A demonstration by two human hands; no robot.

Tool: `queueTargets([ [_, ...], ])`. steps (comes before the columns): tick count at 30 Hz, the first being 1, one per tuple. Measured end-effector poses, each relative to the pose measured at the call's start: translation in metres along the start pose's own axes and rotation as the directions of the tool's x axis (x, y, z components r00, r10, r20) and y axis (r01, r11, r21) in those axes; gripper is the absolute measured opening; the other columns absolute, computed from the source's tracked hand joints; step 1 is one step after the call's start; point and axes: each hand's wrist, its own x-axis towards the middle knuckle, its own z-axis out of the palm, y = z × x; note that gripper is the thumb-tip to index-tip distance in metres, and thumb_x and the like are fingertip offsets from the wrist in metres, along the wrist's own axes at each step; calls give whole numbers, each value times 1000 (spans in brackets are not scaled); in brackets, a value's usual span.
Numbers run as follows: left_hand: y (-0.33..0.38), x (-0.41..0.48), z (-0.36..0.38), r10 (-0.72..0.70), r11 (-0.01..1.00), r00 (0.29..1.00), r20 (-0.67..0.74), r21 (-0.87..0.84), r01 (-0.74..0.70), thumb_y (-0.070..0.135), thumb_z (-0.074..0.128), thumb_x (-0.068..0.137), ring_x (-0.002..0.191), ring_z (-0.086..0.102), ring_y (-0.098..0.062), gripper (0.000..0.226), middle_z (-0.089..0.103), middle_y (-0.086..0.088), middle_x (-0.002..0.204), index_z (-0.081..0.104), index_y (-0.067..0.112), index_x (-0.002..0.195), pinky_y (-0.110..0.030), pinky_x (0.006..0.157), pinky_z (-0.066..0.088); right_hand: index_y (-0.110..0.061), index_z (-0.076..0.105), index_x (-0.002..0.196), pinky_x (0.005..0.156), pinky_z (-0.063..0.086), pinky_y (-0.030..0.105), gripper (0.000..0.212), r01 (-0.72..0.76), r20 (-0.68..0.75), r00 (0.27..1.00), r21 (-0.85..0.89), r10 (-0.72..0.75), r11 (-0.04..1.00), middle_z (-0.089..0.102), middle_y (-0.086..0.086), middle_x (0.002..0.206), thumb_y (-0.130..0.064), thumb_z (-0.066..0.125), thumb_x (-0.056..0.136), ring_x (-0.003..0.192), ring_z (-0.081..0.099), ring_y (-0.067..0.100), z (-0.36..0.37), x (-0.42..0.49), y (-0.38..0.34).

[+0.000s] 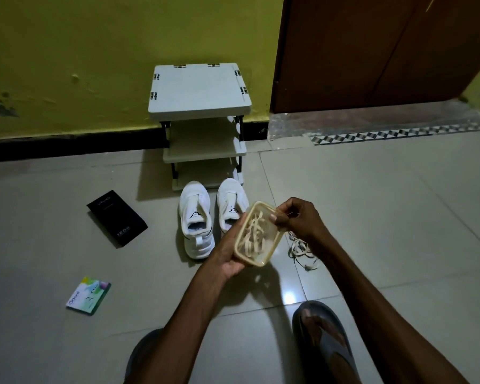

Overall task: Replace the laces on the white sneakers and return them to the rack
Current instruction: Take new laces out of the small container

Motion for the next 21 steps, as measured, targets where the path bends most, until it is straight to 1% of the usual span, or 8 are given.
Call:
queueTargets([
  [3,-8,3,-9,-63,997,998,6,-54,63,42,73,85,103,65,-31,49,67,-15,119,68,8,120,-46,96,50,-2,54,76,85,54,46,22,-30,308,951,154,-19,988,70,22,104,10,71,79,100,66,40,-23,-3,-6],
  [5,-14,4,-17,-67,990,998,7,-121,68,40,76,84,111,63,-31,57,64,-15,127,62,9,129,-48,98,49,1,53,79,88,51,50,20,-10,463,886,95,-36,995,69,21,111,14,69,79,107,64,41,-28,-7,-12],
  [7,-19,5,-25,-45,984,999,1,-171,44,41,73,86,119,59,-33,55,60,-16,133,61,11,131,-52,102,45,4,52,84,83,56,41,19,-26,600,800,57,-14,998,69,23,112,16,66,80,105,67,36,-31,-12,-17],
  [10,-20,7,-37,15,985,1000,-2,-172,-15,44,69,88,126,52,-32,58,53,-15,141,58,12,135,-55,108,38,-1,50,78,71,53,26,25,-56,775,627,-54,77,997,66,19,99,17,67,77,90,66,20,-41,-18,-25],
  [14,-17,3,-43,48,991,999,1,-123,-47,42,60,94,113,60,-26,53,57,-11,136,54,13,138,-48,103,45,-4,55,77,67,48,23,22,72,822,494,-365,285,928,61,7,82,4,75,76,77,59,14,-31,-26,-9],
  [17,-15,-1,-50,28,996,999,22,-81,-26,44,58,95,114,58,-25,52,55,-9,136,53,15,139,-48,111,38,-13,59,77,69,53,30,22,-6,769,514,-439,379,899,63,0,74,4,72,78,77,62,19,-1,-38,31],
  [20,-15,-5,-58,-5,1000,1000,25,-1,5,48,56,96,126,45,-28,61,46,-10,144,45,14,145,-50,118,24,-14,66,85,81,60,43,15,-76,615,625,-566,482,821,68,7,84,-4,76,79,86,69,27,27,-51,77],
  [21,-14,-6,-60,-5,1000,1000,25,15,5,49,57,95,129,42,-28,63,43,-10,147,43,14,146,-50,118,22,-17,66,84,84,59,43,15,-62,559,664,-622,498,781,68,6,85,-8,78,79,88,69,27,33,-54,91],
])
